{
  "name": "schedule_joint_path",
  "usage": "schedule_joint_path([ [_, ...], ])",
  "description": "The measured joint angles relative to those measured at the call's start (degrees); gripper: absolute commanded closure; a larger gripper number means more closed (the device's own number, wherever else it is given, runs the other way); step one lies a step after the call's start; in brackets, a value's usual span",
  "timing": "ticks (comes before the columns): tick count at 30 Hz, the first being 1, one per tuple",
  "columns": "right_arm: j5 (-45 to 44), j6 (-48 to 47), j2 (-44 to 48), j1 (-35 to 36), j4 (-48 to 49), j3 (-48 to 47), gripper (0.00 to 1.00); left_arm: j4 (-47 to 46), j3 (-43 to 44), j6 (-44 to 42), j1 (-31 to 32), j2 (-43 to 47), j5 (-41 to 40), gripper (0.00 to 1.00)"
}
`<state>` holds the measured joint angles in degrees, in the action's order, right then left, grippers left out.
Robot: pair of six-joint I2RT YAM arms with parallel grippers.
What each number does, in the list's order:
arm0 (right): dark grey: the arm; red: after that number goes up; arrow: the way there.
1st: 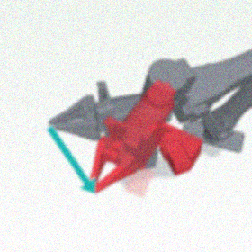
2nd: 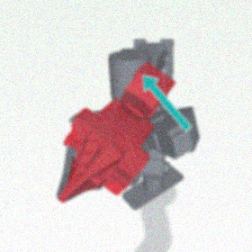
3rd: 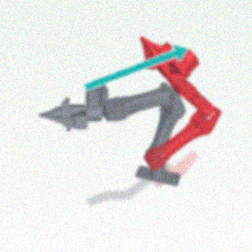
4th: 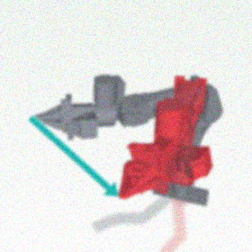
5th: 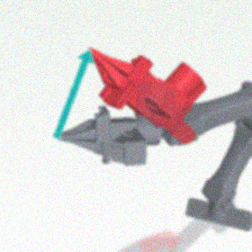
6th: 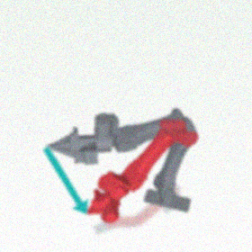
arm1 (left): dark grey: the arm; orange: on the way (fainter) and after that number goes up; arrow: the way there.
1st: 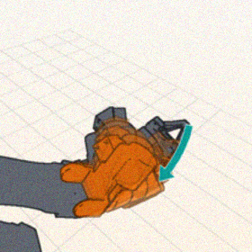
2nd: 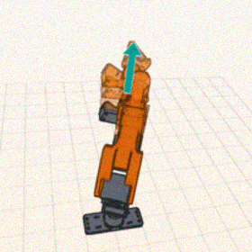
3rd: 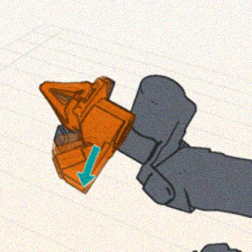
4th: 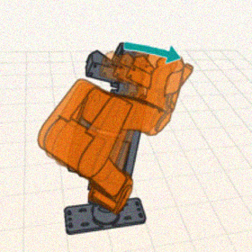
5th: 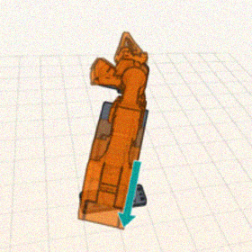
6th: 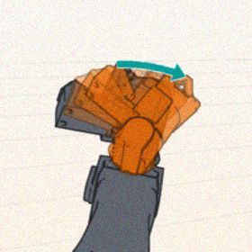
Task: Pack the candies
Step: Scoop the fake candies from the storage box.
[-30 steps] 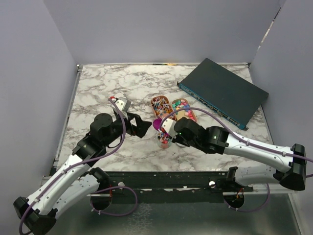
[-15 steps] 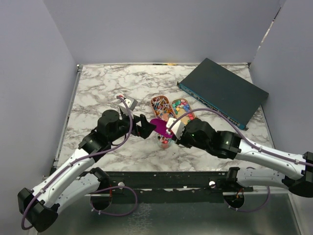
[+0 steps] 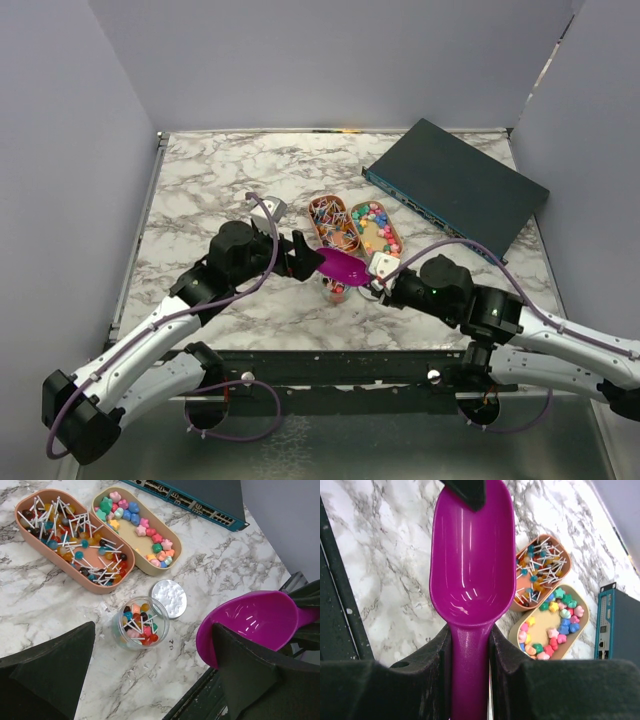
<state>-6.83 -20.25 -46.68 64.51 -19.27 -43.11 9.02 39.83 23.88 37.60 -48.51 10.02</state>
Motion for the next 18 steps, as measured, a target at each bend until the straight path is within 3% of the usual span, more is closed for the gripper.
schedule_joint_path([
  [11, 0.42, -0.15, 6.75, -0.39, 7.02, 5.4, 0.99, -2.64, 0.98, 1.66, 0.42, -1.07, 0.7, 0.01],
  [18, -1.55, -0.02, 3.48, -0.35, 6.88, 3.98, 0.99, -2.78, 0.98, 1.57, 0.31, -1.57, -0.74, 0.01],
])
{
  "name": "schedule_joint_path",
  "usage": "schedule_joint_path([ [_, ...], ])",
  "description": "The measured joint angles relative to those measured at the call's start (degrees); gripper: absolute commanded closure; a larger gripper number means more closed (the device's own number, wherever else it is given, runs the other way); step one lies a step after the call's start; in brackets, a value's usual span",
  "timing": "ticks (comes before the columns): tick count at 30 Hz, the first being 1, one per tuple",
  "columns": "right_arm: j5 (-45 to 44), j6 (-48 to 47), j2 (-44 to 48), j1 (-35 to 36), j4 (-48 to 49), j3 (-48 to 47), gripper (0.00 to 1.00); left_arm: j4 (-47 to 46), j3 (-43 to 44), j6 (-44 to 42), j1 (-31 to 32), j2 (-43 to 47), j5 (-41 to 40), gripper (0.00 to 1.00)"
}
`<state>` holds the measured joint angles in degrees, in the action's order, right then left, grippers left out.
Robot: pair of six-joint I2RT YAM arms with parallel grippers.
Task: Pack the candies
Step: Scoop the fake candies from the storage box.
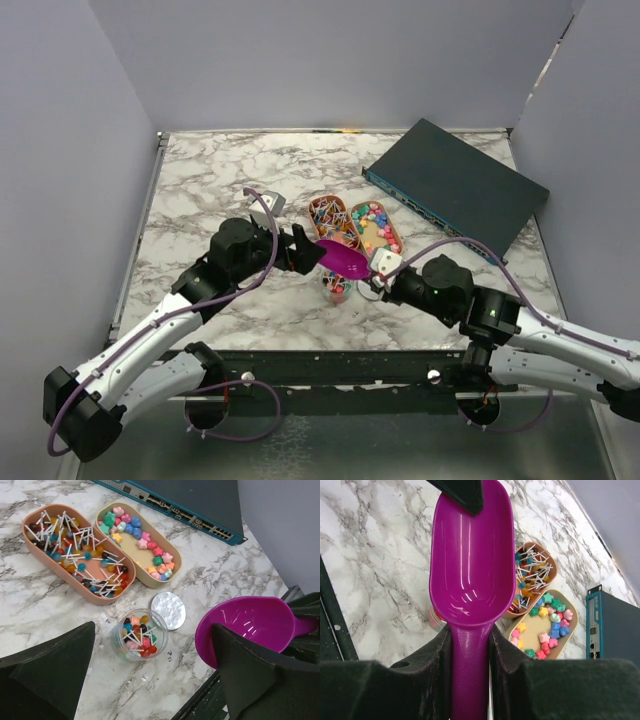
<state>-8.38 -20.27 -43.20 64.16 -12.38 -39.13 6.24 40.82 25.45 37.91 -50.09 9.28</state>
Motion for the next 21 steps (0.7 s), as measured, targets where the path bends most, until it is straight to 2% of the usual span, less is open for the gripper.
schedule_joint_path([
  [12, -5.09, 2.91, -12.07, -0.22, -4.85, -7.28, 0.99, 3.93, 0.31, -1.29, -0.26, 4.04, -11.34, 0.01],
  [21, -5.42, 6.38, -21.31, -5.35, -14.21, -17.4, 0.99, 6.32, 1.95, -4.98, -0.31, 9.53, -19.1, 0.01],
])
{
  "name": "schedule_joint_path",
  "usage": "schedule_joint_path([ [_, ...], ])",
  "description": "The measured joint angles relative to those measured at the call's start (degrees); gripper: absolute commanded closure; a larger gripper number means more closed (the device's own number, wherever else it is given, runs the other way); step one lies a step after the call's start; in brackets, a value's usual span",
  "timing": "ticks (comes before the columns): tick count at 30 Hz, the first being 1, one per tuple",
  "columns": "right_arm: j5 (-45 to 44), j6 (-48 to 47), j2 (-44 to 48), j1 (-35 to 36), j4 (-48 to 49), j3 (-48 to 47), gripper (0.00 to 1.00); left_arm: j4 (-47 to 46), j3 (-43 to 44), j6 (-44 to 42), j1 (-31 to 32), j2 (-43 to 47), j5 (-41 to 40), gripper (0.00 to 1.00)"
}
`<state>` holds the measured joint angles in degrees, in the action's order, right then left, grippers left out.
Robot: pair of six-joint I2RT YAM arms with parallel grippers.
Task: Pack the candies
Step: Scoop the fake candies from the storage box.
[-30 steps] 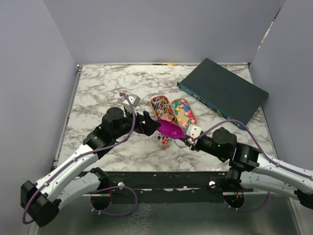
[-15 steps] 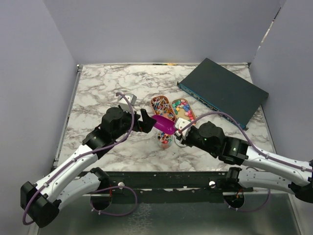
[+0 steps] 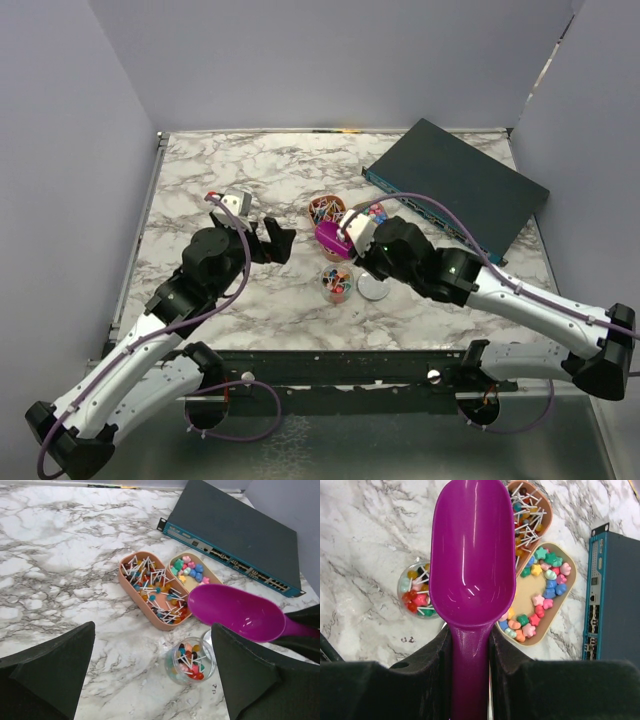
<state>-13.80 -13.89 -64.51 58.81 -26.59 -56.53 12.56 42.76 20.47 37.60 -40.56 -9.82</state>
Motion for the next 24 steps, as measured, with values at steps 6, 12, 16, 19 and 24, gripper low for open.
schedule_joint_path([
  [6, 1.09, 3.76, -8.22, -2.95, -9.03, -11.67, 0.99, 0.98, -1.05, -3.41, 0.0, 1.9, -3.02, 0.01],
  [12, 3.5, 9.44, -17.27, -7.32, -20.39, -23.58, 0.99, 2.23, -2.38, -6.12, 0.0, 2.14, -4.68, 0.01],
  [16, 4.94, 13.35, -23.56, -10.71, -27.47, -30.53, 0.99, 3.04, -2.64, -6.93, 0.02, 1.81, -5.01, 0.01],
  [19, 6.14, 15.61, -27.45, -12.35, -31.52, -33.46, 0.99, 3.1, -2.73, -7.52, 0.0, 1.73, -5.27, 0.01],
  [24, 8.44, 17.62, -32.28, -13.2, -36.61, -35.89, 0.99, 3.08, -2.73, -8.09, 0.0, 1.7, -5.86, 0.01],
])
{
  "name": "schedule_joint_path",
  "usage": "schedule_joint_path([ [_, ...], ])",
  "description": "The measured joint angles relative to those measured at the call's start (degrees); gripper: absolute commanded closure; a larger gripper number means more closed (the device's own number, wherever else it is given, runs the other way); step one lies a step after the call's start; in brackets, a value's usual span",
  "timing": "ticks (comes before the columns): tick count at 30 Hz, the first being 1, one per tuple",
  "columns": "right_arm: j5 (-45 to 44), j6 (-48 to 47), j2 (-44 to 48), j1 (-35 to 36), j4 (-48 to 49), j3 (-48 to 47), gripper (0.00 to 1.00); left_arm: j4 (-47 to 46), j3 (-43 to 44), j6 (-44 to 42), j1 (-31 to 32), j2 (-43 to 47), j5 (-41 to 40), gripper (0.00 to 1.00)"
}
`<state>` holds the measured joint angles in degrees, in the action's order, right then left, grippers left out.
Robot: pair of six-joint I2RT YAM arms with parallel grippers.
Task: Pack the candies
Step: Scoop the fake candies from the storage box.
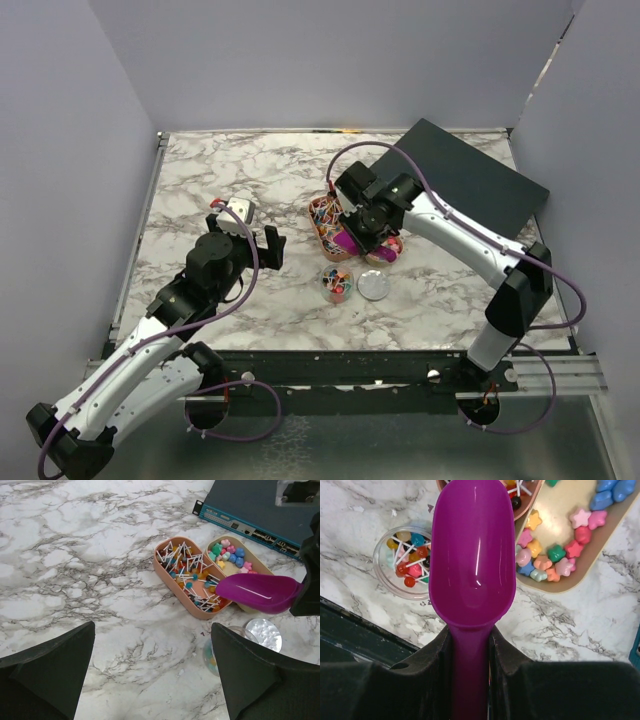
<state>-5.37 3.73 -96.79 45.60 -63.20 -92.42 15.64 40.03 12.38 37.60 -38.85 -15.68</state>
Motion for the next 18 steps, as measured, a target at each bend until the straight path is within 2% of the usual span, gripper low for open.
schedule_joint_path([
  [18, 4.85, 1.22, -13.18, -4.17, -3.54, -9.44, 0.99, 0.04, 0.0, -1.11, 0.0, -0.2, -0.44, 0.01],
])
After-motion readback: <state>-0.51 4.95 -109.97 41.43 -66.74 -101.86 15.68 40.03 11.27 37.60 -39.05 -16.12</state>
